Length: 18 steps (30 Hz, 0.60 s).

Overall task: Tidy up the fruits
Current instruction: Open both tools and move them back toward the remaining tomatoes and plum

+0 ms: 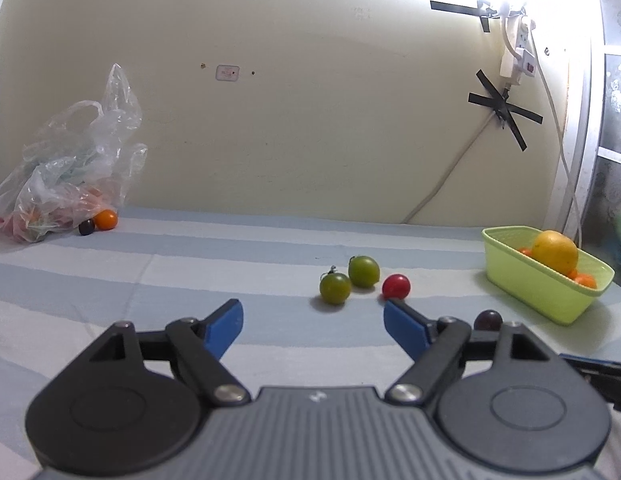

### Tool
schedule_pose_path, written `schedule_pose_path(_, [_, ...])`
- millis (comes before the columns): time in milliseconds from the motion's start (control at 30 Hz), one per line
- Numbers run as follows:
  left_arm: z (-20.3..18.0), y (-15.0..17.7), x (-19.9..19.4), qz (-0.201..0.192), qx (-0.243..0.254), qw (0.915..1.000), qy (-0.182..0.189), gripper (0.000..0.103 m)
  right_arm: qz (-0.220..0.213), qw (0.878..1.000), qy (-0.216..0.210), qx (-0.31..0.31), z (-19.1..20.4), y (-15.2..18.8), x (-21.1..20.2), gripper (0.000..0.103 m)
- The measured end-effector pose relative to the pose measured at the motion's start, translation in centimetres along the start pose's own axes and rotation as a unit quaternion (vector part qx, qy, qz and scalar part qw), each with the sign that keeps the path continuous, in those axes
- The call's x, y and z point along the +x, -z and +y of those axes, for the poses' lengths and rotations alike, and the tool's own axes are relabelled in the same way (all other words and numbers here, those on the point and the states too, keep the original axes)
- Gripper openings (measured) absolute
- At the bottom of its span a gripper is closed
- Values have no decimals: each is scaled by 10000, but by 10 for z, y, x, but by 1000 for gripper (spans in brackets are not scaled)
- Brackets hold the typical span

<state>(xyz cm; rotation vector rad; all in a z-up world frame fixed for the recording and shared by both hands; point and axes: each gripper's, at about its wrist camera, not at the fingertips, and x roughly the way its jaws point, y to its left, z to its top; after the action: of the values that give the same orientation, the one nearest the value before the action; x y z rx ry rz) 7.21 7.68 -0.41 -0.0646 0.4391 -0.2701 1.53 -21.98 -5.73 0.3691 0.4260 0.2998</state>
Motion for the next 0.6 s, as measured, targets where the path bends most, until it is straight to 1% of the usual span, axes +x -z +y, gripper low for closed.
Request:
schedule_pose_path(133, [0, 0, -1, -18, -22, 10000, -6, 82, 42, 10000, -27, 29, -2, 0, 0, 54])
schedule_pose_path(367, [-1, 1, -3, -61, -52, 10000, -51, 82, 119, 9999, -67, -67, 1, 0, 2, 54])
schedule_pose_path(500, [1, 2, -3, -35, -132, 9998, -130, 91, 145, 9997, -102, -140, 3, 1, 2, 54])
schedule_pose_path(600, [0, 1, -2, -6, -122, 9996, -238, 93, 129, 9993, -128, -319, 7, 3, 1, 54])
